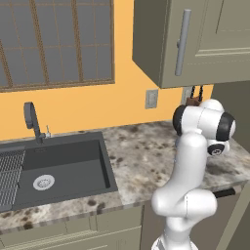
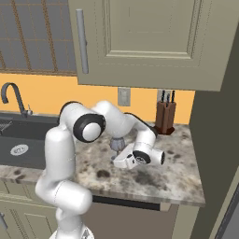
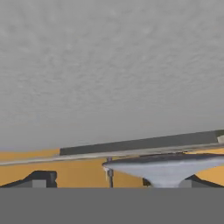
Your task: Retrieve the wine glasses from the counter and place one next to each plate.
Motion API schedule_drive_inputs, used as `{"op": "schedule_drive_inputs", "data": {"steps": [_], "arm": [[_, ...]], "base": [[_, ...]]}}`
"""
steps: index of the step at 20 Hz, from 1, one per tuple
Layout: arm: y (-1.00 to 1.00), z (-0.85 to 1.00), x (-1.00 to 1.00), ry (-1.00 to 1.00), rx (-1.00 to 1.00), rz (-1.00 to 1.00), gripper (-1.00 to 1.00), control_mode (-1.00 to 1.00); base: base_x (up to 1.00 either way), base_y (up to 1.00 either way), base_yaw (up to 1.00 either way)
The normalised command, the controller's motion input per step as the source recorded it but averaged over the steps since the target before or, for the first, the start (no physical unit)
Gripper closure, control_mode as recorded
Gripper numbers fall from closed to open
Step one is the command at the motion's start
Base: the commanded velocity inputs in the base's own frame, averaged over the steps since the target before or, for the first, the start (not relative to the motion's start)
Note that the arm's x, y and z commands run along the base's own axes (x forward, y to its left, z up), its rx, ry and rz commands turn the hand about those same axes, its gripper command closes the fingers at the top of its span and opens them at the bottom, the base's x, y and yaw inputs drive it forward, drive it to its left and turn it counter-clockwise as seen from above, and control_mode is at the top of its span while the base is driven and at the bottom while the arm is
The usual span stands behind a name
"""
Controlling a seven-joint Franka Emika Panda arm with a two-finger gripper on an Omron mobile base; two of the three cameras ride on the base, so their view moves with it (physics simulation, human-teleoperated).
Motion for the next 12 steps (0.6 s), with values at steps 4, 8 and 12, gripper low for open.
{"op": "schedule_drive_inputs", "data": {"steps": [4, 8, 12], "arm": [[0.00, 0.00, 0.00, 0.00, 0.05, 0.00, 1.00, -1.00], [0.00, 0.00, 0.00, 0.00, 0.00, 0.00, 1.00, -1.00], [0.00, 0.10, -0.12, -0.10, 0.00, 0.00, 1.00, -1.00]], "base": [[0.00, 0.00, 0.00], [0.00, 0.00, 0.00], [0.00, 0.00, 0.00]]}}
